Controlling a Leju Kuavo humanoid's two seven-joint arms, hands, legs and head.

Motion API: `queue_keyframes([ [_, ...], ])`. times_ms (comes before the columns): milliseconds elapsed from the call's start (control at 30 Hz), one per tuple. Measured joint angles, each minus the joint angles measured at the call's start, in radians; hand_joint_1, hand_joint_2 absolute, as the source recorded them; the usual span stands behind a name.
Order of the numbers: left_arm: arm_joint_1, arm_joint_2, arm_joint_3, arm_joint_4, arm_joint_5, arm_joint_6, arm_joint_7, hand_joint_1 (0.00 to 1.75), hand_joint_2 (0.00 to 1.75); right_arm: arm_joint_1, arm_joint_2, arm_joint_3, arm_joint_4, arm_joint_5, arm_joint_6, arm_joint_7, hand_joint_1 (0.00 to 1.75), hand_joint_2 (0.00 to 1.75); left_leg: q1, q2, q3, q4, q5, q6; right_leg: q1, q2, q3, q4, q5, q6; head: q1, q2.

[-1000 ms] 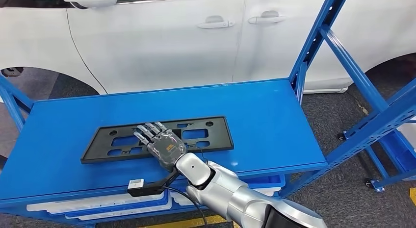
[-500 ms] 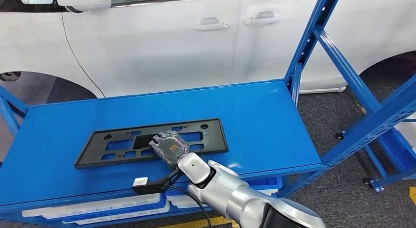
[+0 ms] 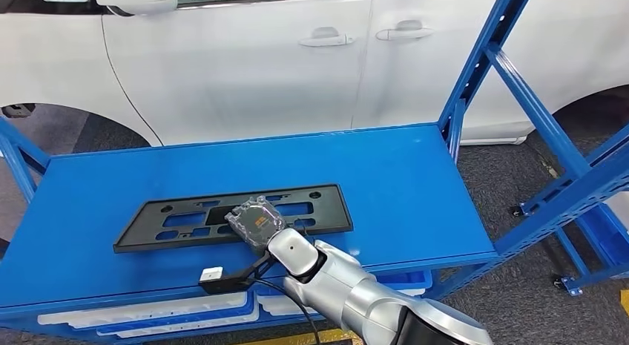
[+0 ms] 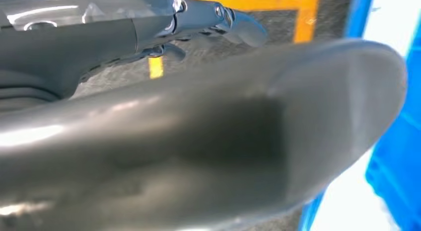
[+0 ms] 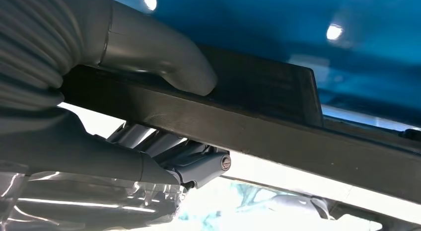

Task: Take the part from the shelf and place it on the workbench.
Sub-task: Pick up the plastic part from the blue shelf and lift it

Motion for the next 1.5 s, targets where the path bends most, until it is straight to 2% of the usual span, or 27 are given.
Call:
queue_keyframes([
  [33,0.0,0.0,-0.003,0.0,-0.004,0.007,-0.019,0.0,0.0,0.0,0.0,-0.005,0.0,0.003,-0.002,-0.002,1.75,1.75,-0.001,0.0,-0.002,0.001,-0.001,-0.006,0.003,0.0,0.005,-0.014,0.0,-0.004,0.0,0.0],
  [100,-0.001,0.0,-0.008,0.0,-0.008,0.017,-0.042,0.0,0.87,0.0,0.001,-0.017,0.0,0.007,-0.006,-0.006,1.75,1.75,0.0,0.0,-0.002,0.0,-0.002,-0.018,0.003,0.001,0.004,-0.019,0.003,-0.013,0.0,0.0],
  [167,-0.001,-0.001,-0.012,0.0,-0.008,0.02,-0.05,0.0,1.75,-0.001,0.002,-0.026,-0.001,0.01,-0.01,-0.01,1.75,1.75,0.002,0.001,-0.015,0.033,-0.027,-0.03,-0.001,0.0,0.008,-0.025,0.006,-0.023,-0.001,0.0],
  [200,-0.001,-0.001,-0.014,0.0,-0.008,0.022,-0.052,0.0,1.75,-0.001,0.004,-0.031,-0.001,0.011,-0.015,-0.012,1.75,1.75,0.003,0.002,-0.036,0.081,-0.056,-0.034,-0.003,0.0,0.01,-0.027,0.007,-0.027,-0.002,0.0],
  [267,0.0,-0.001,-0.015,0.0,-0.008,0.031,-0.053,0.0,1.75,0.0,0.005,-0.041,-0.002,0.012,-0.029,-0.019,1.75,1.75,0.005,0.002,-0.101,0.224,-0.121,-0.042,-0.002,-0.001,0.01,-0.027,0.006,-0.03,-0.002,0.0],
  [300,0.002,-0.001,-0.015,0.0,-0.008,0.036,-0.054,0.0,1.75,0.001,0.006,-0.048,-0.005,0.012,-0.039,-0.024,1.75,1.75,0.005,0.002,-0.128,0.28,-0.139,-0.044,-0.001,0.0,0.01,-0.027,0.006,-0.031,-0.002,0.0],
  [333,0.003,-0.001,-0.015,0.0,-0.007,0.041,-0.054,0.0,1.75,0.002,0.006,-0.056,-0.011,0.012,-0.05,-0.029,1.75,1.75,0.005,0.002,-0.141,0.302,-0.136,-0.044,0.0,0.0,0.01,-0.027,0.005,-0.031,-0.002,0.0],
  [367,0.003,0.0,-0.015,0.0,-0.006,0.044,-0.054,0.0,1.75,0.003,0.006,-0.067,-0.022,0.012,-0.063,-0.034,1.75,1.75,0.005,0.002,-0.132,0.281,-0.113,-0.043,0.0,0.001,0.012,-0.026,0.004,-0.031,-0.002,0.0],
  [467,0.003,0.003,-0.015,0.0,-0.004,0.046,-0.061,0.0,1.75,0.012,0.0,-0.118,-0.107,0.002,-0.107,-0.061,1.75,1.75,0.004,0.003,-0.038,0.075,-0.012,-0.035,0.002,0.006,0.016,-0.022,-0.002,-0.024,-0.003,0.0],
  [500,0.003,0.003,-0.015,0.0,-0.003,0.043,-0.071,0.0,1.75,0.022,-0.007,-0.142,-0.162,-0.019,-0.126,-0.084,1.75,1.75,0.002,0.002,-0.018,0.03,0.001,-0.031,0.004,0.006,0.014,-0.02,-0.003,-0.02,-0.002,0.0],
  [567,0.003,0.004,-0.015,0.0,0.006,0.034,-0.1,0.0,1.75,0.057,-0.031,-0.202,-0.305,-0.137,-0.153,-0.174,1.75,1.75,-0.001,0.0,-0.012,0.009,-0.001,-0.021,0.007,0.006,0.007,-0.017,-0.002,-0.012,-0.003,0.0],
  [633,0.003,0.003,-0.012,0.0,0.031,0.028,-0.135,0.0,1.75,0.107,-0.064,-0.276,-0.485,-0.397,-0.124,-0.311,1.75,1.75,0.002,-0.003,-0.014,0.007,0.001,-0.009,0.008,0.004,0.004,-0.012,-0.009,-0.001,-0.002,0.0],
  [667,0.002,0.003,-0.009,0.0,0.047,0.027,-0.152,0.0,1.75,0.133,-0.084,-0.317,-0.584,-0.568,-0.074,-0.373,1.75,1.75,0.005,-0.004,-0.013,0.005,0.002,-0.002,0.008,0.003,-0.003,0.007,-0.023,0.005,-0.001,0.0],
  [733,0.001,0.003,0.001,0.0,0.069,0.023,-0.174,0.0,1.75,0.187,-0.131,-0.399,-0.774,-0.892,0.087,-0.469,1.75,1.75,0.007,-0.004,-0.011,0.002,0.002,0.01,0.005,0.002,-0.049,0.109,-0.081,0.016,0.001,0.0],
  [800,0.005,0.004,0.006,0.0,0.073,0.022,-0.179,0.0,1.75,0.25,-0.182,-0.467,-0.926,-1.09,0.267,-0.542,1.75,1.75,0.005,-0.004,-0.01,0.002,0.0,0.017,0.002,0.001,-0.116,0.244,-0.136,0.021,0.003,0.0],
  [833,0.009,0.005,0.007,0.0,0.072,0.021,-0.179,0.0,1.75,0.285,-0.204,-0.494,-0.989,-1.145,0.347,-0.57,1.75,1.75,0.004,-0.004,-0.009,0.003,-0.001,0.018,0.001,0.001,-0.136,0.278,-0.14,0.022,0.004,0.0],
  [867,0.012,0.006,0.007,0.0,0.071,0.02,-0.179,0.0,1.75,0.318,-0.223,-0.517,-1.044,-1.18,0.42,-0.589,1.75,1.75,0.003,-0.004,-0.006,0.003,-0.003,0.018,0.0,0.001,-0.136,0.272,-0.124,0.021,0.004,0.0],
  [900,0.015,0.006,0.008,0.0,0.071,0.018,-0.179,0.0,1.75,0.348,-0.24,-0.536,-1.092,-1.207,0.488,-0.605,1.75,1.75,0.002,-0.004,-0.003,0.003,-0.006,0.018,-0.001,0.001,-0.115,0.224,-0.091,0.019,0.005,0.0],
  [967,0.018,0.006,0.01,0.0,0.074,0.016,-0.181,0.0,1.75,0.399,-0.267,-0.561,-1.169,-1.239,0.603,-0.63,1.75,1.75,-0.001,-0.004,0.004,0.005,-0.013,0.014,0.001,0.001,-0.044,0.076,-0.021,0.01,0.005,0.0],
  [1033,0.02,0.006,0.014,0.0,0.08,0.019,-0.18,0.0,1.75,0.434,-0.285,-0.571,-1.219,-1.239,0.673,-0.645,1.75,1.75,-0.005,-0.003,0.006,0.007,-0.019,0.006,0.004,0.001,-0.005,-0.007,0.004,0.002,0.005,0.0],
  [1167,0.021,0.011,0.025,0.0,0.085,0.035,-0.163,0.0,1.75,0.473,-0.299,-0.57,-1.277,-1.174,0.702,-0.655,1.75,1.75,-0.004,0.0,0.004,0.021,-0.036,-0.016,0.003,0.0,-0.001,-0.018,0.006,-0.015,0.004,0.0],
  [1233,0.022,0.014,0.029,0.0,0.085,0.037,-0.155,0.0,1.75,0.48,-0.302,-0.562,-1.291,-1.143,0.695,-0.656,1.75,1.75,-0.001,0.001,-0.026,0.101,-0.094,-0.026,-0.002,-0.004,0.0,-0.022,0.01,-0.023,0.002,0.0],
  [1300,0.022,0.014,0.03,0.0,0.084,0.038,-0.148,0.0,1.75,0.485,-0.307,-0.549,-1.295,-1.113,0.677,-0.657,1.75,1.75,0.001,0.001,-0.078,0.233,-0.163,-0.033,-0.001,-0.006,-0.002,-0.021,0.012,-0.026,0.0,0.0],
  [1333,0.023,0.014,0.031,0.0,0.082,0.038,-0.144,0.0,1.75,0.487,-0.31,-0.54,-1.295,-1.099,0.665,-0.657,1.75,1.75,0.002,0.001,-0.094,0.28,-0.18,-0.035,-0.001,-0.006,-0.005,-0.02,0.013,-0.027,0.0,0.0],
  [1367,0.024,0.015,0.031,0.0,0.081,0.039,-0.141,0.0,1.75,0.489,-0.313,-0.531,-1.295,-1.087,0.652,-0.657,1.75,1.75,0.002,0.001,-0.095,0.292,-0.178,-0.036,-0.001,-0.006,-0.007,-0.018,0.014,-0.027,0.0,0.0],
  [1400,0.025,0.016,0.031,0.0,0.079,0.039,-0.138,0.0,1.75,0.49,-0.316,-0.523,-1.295,-1.079,0.641,-0.657,1.75,1.75,0.002,0.001,-0.075,0.263,-0.156,-0.035,0.0,-0.006,-0.009,-0.016,0.014,-0.027,0.0,0.0],
  [1500,0.023,0.022,0.031,0.0,0.075,0.048,-0.127,0.0,1.75,0.488,-0.328,-0.488,-1.296,-1.065,0.606,-0.657,1.75,1.75,-0.001,0.001,0.036,0.06,-0.073,-0.023,0.001,-0.006,-0.013,-0.009,0.018,-0.021,0.0,0.0],
])
